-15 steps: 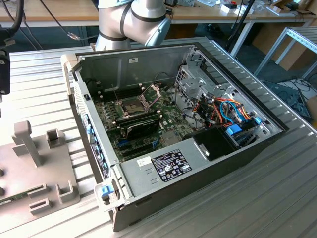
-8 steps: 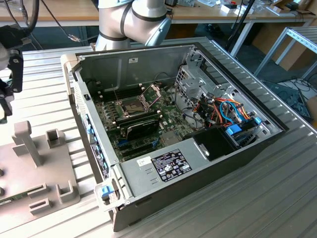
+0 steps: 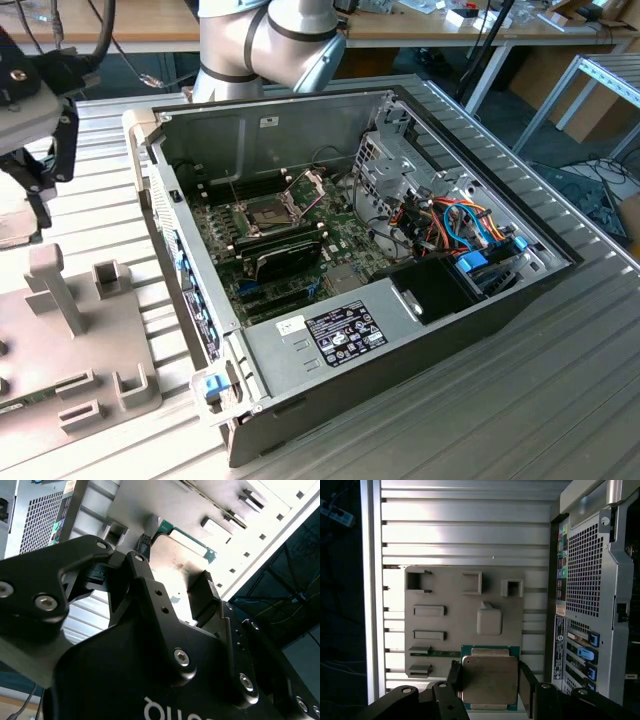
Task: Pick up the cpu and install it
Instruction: 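Pick up the cpu and move it towards the insertion slot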
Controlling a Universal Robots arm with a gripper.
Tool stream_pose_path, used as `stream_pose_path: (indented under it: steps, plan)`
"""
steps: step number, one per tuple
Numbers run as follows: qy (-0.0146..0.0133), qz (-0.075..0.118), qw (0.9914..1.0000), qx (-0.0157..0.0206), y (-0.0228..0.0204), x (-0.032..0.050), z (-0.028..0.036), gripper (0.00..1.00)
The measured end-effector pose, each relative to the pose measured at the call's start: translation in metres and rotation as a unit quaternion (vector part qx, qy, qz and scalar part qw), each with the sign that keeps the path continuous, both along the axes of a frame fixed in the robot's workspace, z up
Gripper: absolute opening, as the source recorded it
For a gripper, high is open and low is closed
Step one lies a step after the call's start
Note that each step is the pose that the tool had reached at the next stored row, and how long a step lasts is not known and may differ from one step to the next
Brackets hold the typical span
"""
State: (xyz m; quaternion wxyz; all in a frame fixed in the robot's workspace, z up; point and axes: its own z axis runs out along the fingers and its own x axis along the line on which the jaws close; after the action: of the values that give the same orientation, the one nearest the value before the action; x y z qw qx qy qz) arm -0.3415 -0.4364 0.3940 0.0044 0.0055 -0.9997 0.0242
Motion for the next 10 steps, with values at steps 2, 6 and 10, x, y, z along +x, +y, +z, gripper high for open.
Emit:
stream_pose_path:
  steps: [2,6,10]
  plan:
    - [0.0000,0.000,1.00000,0.0000,0.0000,0.0046,0.0000,0.55]
    - [0.0000,0.000,1.00000,0.0000,0.0000,0.0181,0.0000,0.55]
    - [0.0001,0.000,1.00000,-0.0001,0.0000,0.0286,0.0001,0.55]
